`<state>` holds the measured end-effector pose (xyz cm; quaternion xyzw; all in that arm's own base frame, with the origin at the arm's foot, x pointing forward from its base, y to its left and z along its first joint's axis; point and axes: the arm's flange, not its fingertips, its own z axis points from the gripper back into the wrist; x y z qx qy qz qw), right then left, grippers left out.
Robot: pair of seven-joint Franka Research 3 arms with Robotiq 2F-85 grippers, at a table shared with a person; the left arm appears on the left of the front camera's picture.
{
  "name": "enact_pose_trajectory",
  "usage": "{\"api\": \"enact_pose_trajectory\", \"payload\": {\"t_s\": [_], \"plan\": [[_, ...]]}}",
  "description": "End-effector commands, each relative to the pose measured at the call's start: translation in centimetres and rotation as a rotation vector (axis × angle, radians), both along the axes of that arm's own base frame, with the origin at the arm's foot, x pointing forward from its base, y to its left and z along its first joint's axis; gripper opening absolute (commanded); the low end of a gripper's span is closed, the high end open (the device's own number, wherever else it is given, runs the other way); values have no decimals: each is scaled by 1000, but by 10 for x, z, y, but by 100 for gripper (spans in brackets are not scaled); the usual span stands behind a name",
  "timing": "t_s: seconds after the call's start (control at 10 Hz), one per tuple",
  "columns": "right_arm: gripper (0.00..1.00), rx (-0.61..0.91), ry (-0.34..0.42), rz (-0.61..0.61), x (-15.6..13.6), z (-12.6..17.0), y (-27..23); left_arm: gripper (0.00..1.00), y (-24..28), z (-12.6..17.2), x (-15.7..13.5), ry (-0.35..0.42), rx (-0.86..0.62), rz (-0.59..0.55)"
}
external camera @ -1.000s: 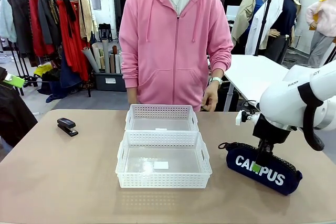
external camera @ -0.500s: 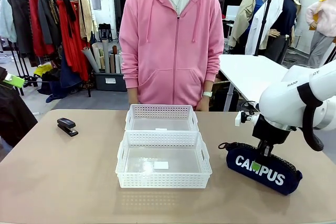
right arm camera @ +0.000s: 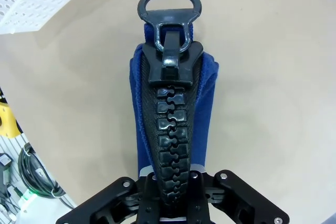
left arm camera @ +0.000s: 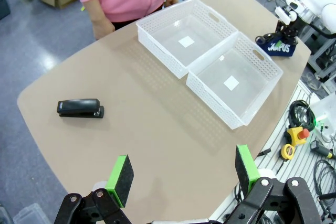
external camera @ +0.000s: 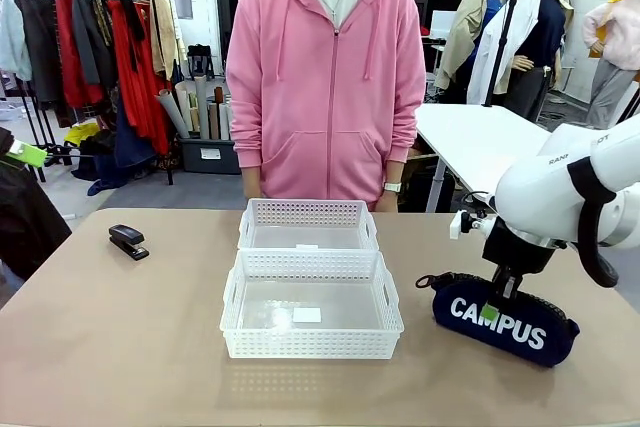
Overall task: Distribute items into two baskets.
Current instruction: Pick up the Pencil pouch that the person points to.
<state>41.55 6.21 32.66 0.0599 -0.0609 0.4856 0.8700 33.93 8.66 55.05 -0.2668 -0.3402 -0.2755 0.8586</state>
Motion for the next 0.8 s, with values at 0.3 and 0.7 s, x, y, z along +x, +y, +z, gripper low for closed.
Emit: {"api": "enact_pose_trajectory", "payload": {"t_s": [0.3,0.7], "plan": [[0,-10,-67,19,-1,9,-14,100,1,-1,1,-17,-12,-17],[0,-19,-79,8,-1,107,-31,100,1,-1,1,-17,-12,-17]]}}
